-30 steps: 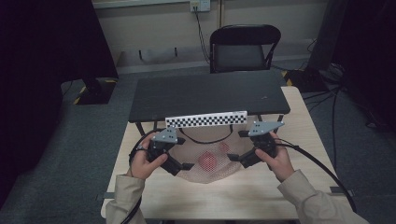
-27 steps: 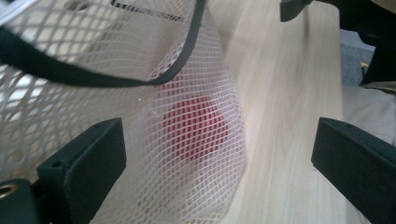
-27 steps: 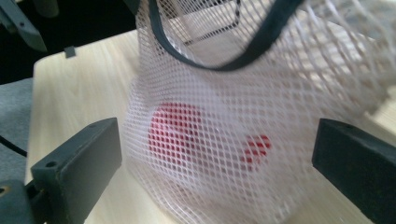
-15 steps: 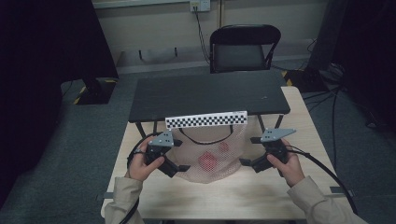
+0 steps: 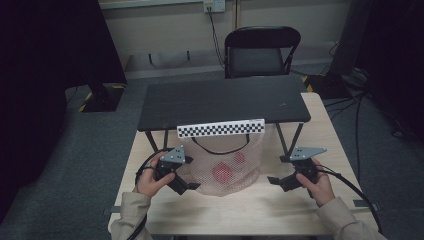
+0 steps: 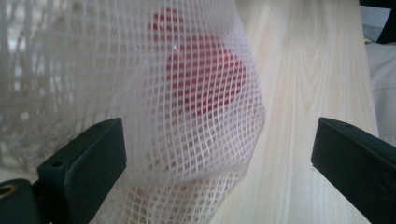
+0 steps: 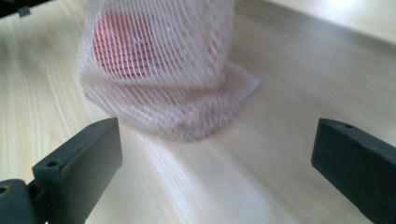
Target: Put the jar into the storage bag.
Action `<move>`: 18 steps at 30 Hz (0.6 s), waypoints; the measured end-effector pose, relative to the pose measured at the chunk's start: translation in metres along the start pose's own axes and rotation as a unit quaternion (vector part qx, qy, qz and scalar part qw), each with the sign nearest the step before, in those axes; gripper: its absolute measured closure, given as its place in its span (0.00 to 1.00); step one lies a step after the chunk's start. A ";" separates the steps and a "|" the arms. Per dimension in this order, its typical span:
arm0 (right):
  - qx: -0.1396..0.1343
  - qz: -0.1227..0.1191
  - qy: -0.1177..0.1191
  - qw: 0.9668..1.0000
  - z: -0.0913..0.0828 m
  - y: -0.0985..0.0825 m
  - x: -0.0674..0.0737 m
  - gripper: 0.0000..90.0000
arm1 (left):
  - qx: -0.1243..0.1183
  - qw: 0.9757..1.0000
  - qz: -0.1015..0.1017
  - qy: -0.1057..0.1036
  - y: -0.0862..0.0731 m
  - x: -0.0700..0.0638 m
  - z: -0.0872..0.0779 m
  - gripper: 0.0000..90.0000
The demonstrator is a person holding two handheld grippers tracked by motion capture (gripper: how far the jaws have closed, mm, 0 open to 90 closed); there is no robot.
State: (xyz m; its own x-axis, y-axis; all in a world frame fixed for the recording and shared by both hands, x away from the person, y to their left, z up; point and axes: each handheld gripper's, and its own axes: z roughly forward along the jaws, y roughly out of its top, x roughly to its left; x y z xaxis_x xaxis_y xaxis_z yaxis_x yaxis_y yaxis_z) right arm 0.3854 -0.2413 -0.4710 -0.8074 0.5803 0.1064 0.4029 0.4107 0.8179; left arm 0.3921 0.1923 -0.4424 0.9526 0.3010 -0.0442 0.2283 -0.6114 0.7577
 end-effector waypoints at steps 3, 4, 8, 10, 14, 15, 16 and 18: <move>0.011 -0.003 -0.011 1.000 0.001 -0.012 -0.003 0.01 | 0.016 1.000 -0.003 -0.004 -0.007 0.002 0.004 0.04; 0.016 -0.003 -0.014 1.000 0.001 -0.015 -0.004 0.01 | 0.021 1.000 -0.004 -0.007 -0.009 0.002 0.006 0.04; 0.028 -0.006 -0.022 0.999 0.001 -0.029 -0.007 0.01 | 0.041 0.999 -0.007 -0.013 -0.017 0.004 0.012 0.04; 0.032 -0.002 -0.022 0.999 -0.001 -0.034 -0.009 0.01 | 0.046 0.999 -0.013 -0.016 -0.022 0.005 0.013 0.04; 0.043 -0.001 -0.031 0.999 -0.003 -0.042 -0.013 0.01 | 0.078 0.996 -0.028 -0.009 -0.035 0.009 0.018 0.04; 0.046 0.000 -0.034 0.998 -0.003 -0.044 -0.014 0.01 | 0.082 0.996 -0.029 -0.009 -0.038 0.010 0.019 0.04; 0.052 -0.003 -0.037 0.998 -0.003 -0.046 -0.014 0.01 | 0.085 0.996 -0.034 -0.009 -0.040 0.010 0.020 0.04; 0.073 -0.008 -0.034 0.997 -0.003 -0.048 -0.014 0.01 | 0.092 0.995 -0.034 -0.004 -0.044 0.012 0.022 0.05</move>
State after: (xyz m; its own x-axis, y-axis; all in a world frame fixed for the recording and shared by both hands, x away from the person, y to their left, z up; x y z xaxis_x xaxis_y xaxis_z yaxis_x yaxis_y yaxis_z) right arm 0.3763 -0.2713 -0.5105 -0.7855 0.6168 0.0506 0.4522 0.5163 0.7273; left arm 0.3976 0.2067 -0.4904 0.9353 0.3404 -0.0964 0.3237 -0.7136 0.6212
